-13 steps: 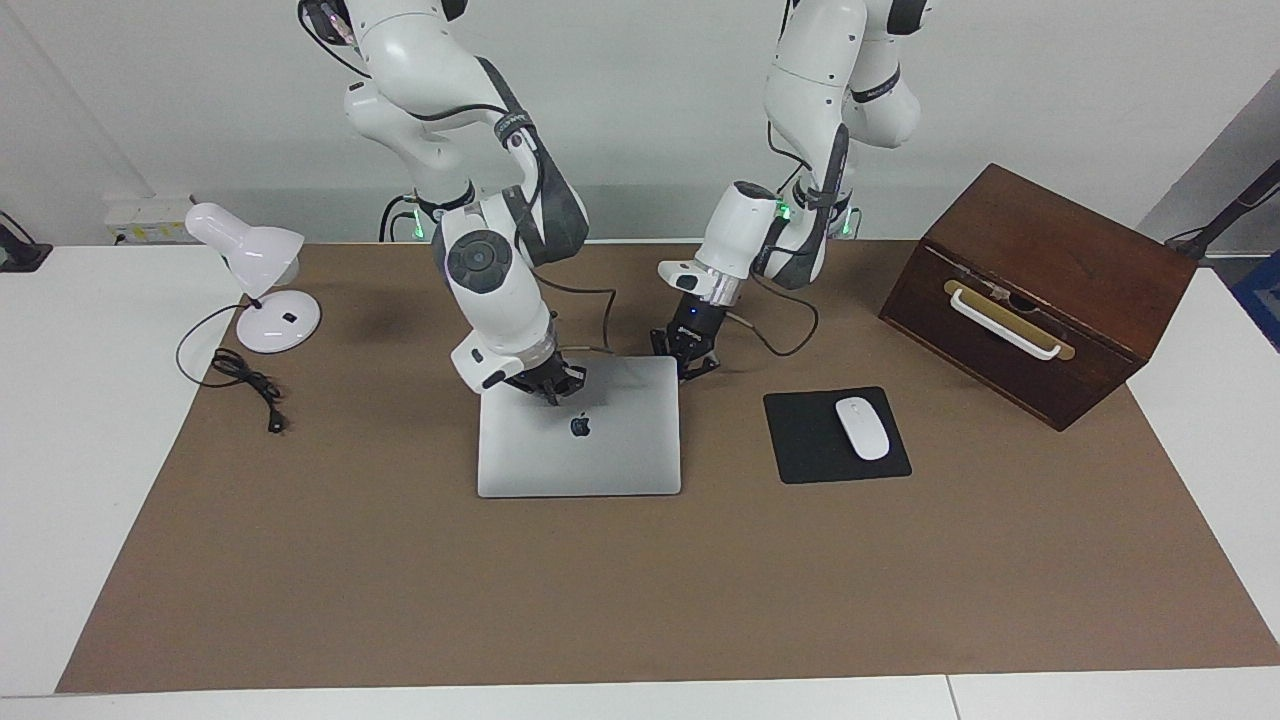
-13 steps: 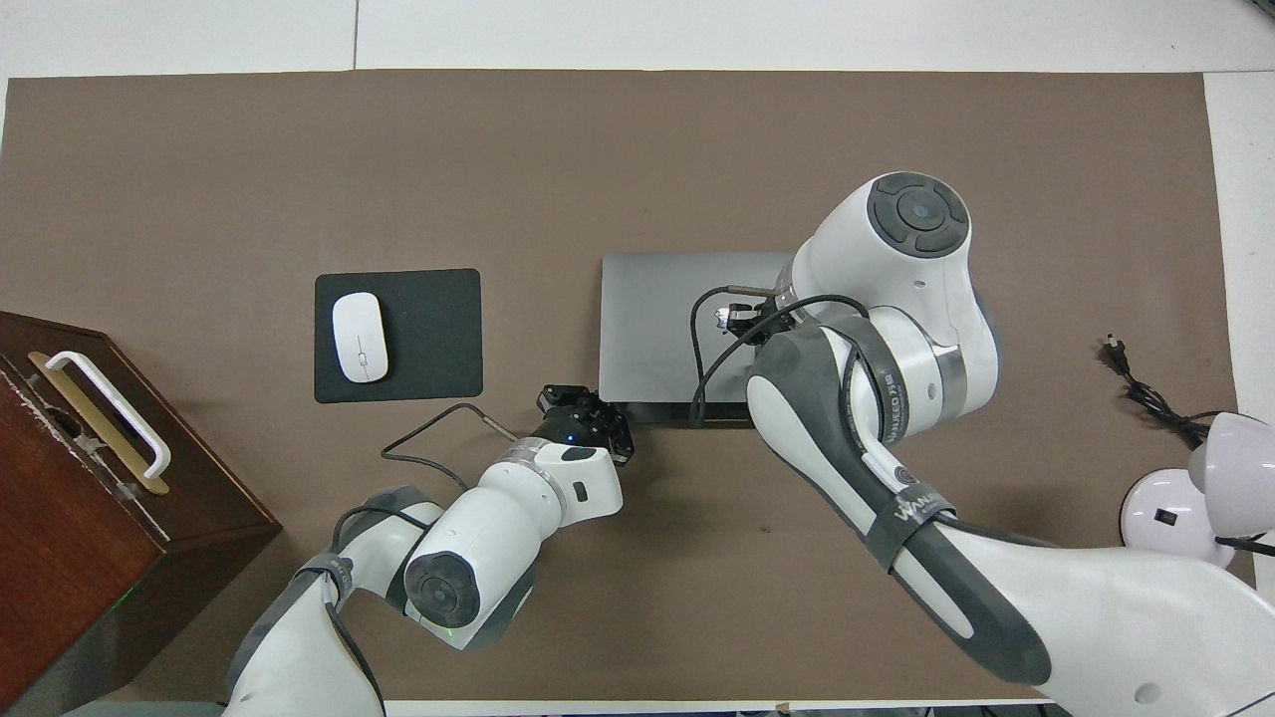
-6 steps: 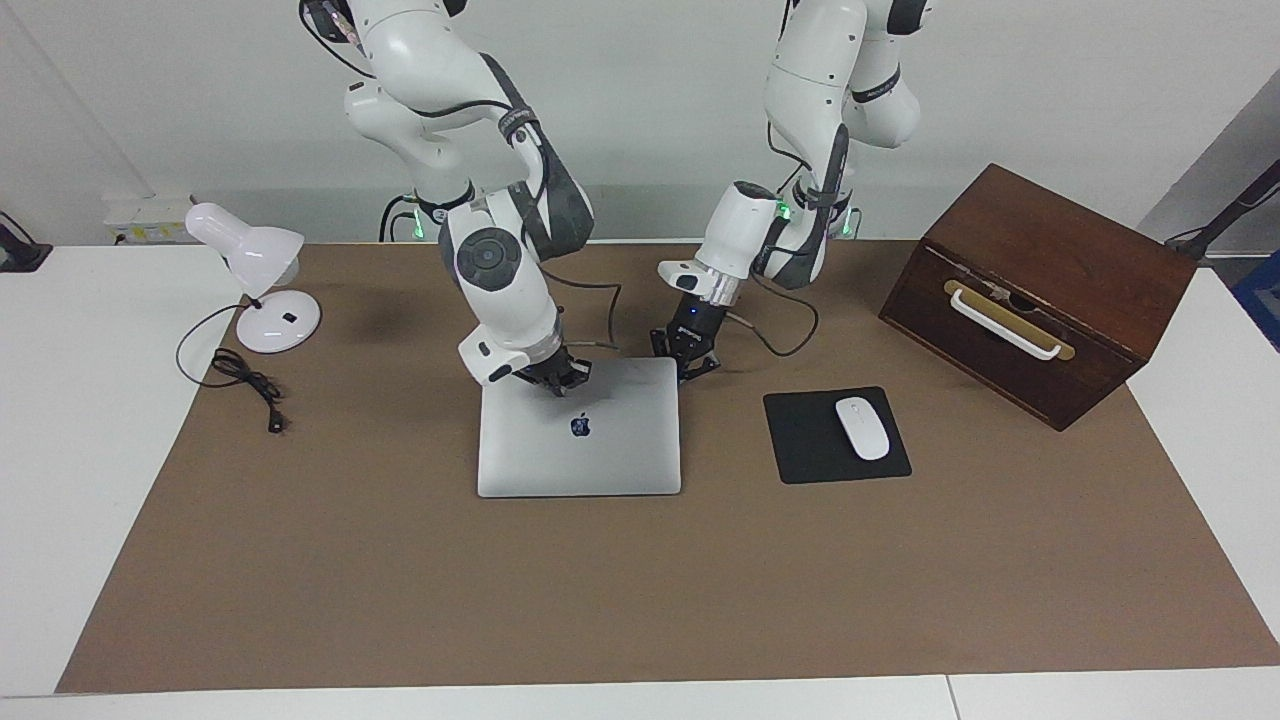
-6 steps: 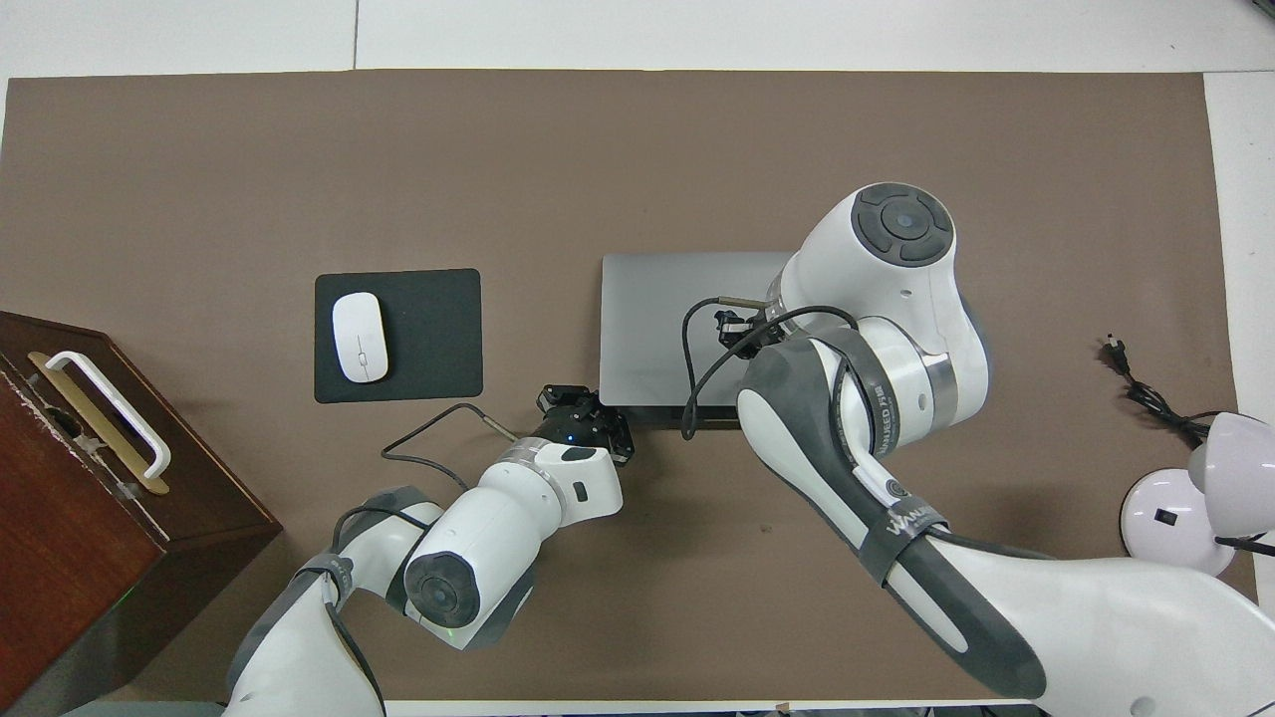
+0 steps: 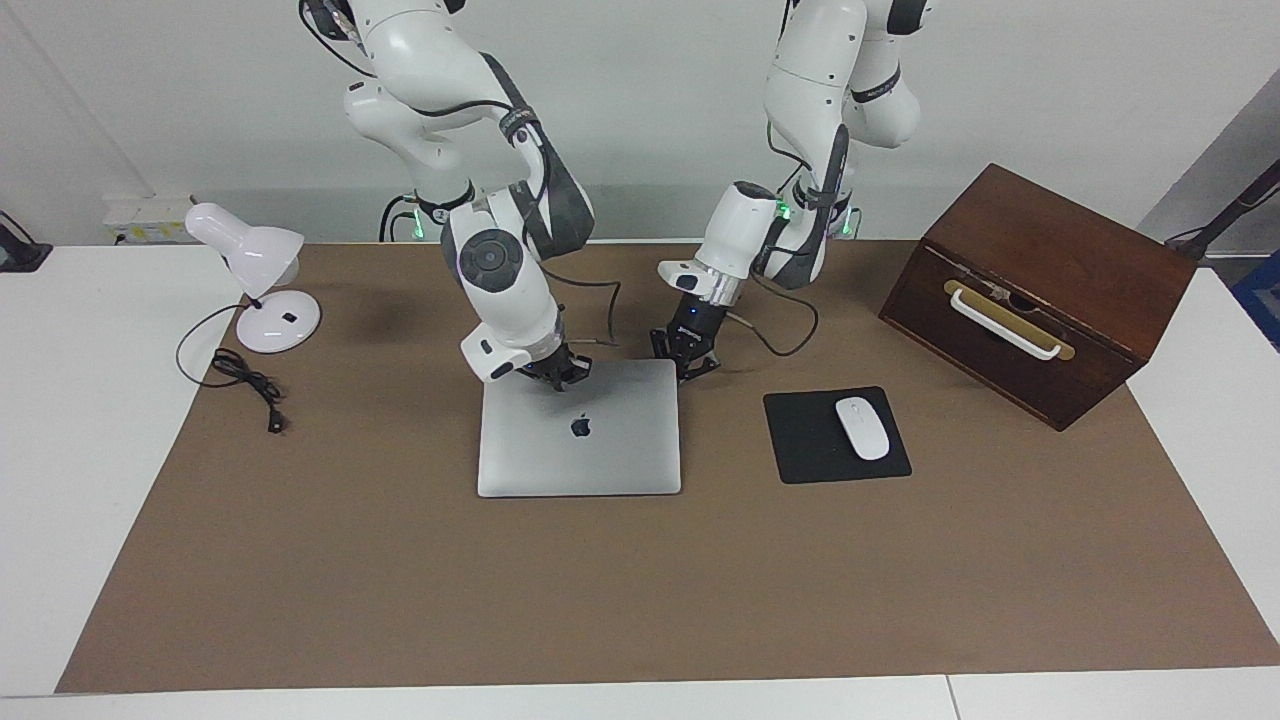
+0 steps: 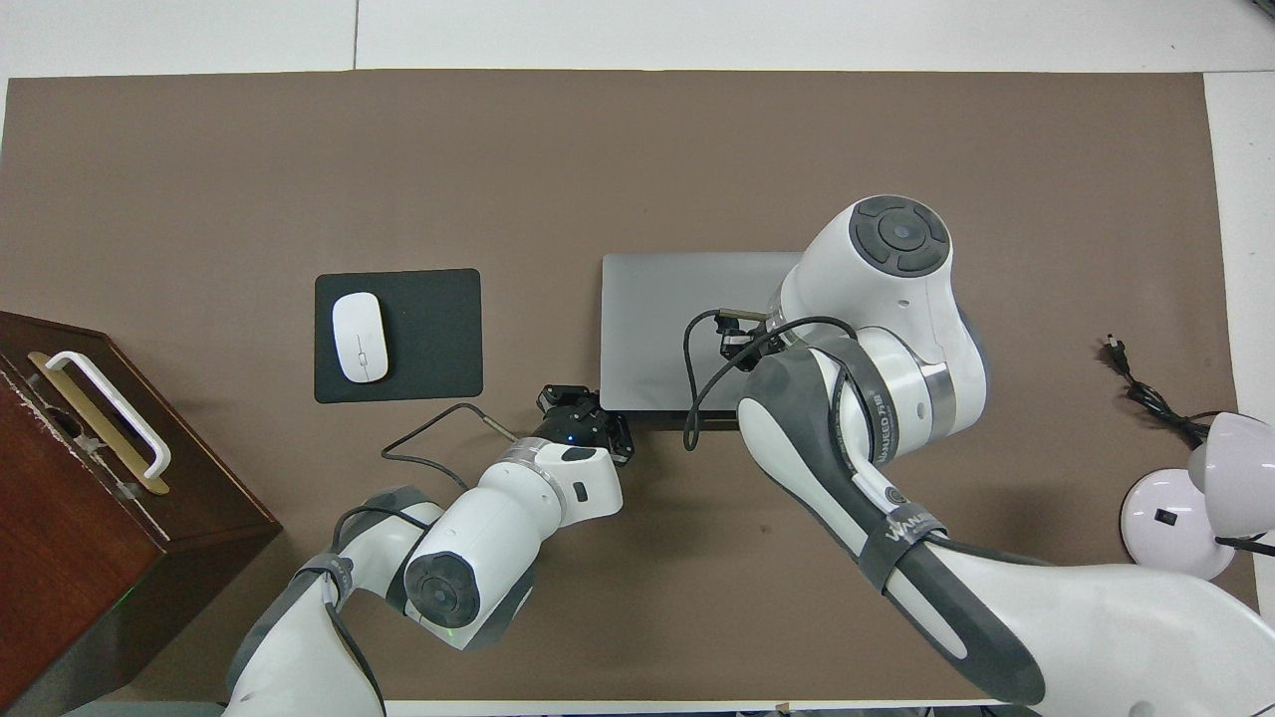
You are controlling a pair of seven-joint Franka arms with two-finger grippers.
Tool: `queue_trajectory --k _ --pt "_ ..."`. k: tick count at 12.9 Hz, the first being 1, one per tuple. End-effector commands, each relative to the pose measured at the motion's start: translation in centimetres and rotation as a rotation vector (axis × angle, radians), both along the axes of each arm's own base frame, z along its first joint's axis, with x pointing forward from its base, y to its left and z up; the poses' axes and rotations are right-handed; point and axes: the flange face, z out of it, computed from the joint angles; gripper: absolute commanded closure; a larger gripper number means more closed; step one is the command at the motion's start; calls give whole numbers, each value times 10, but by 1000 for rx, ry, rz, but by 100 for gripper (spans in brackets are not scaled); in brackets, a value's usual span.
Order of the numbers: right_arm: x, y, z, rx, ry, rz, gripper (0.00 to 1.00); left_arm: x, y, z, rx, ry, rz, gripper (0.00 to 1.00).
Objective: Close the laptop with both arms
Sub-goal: 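Push the laptop lid down toward the keyboard with the right gripper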
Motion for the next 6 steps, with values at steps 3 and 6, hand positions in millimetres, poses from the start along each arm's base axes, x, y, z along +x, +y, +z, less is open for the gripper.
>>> queue_trajectory --k 3,6 --pt "-14 -4 2 18 13 -19 100 -16 7 -31 57 48 -17 100" --pt "-14 -5 0 18 14 -14 100 -15 8 -32 59 48 -18 100"
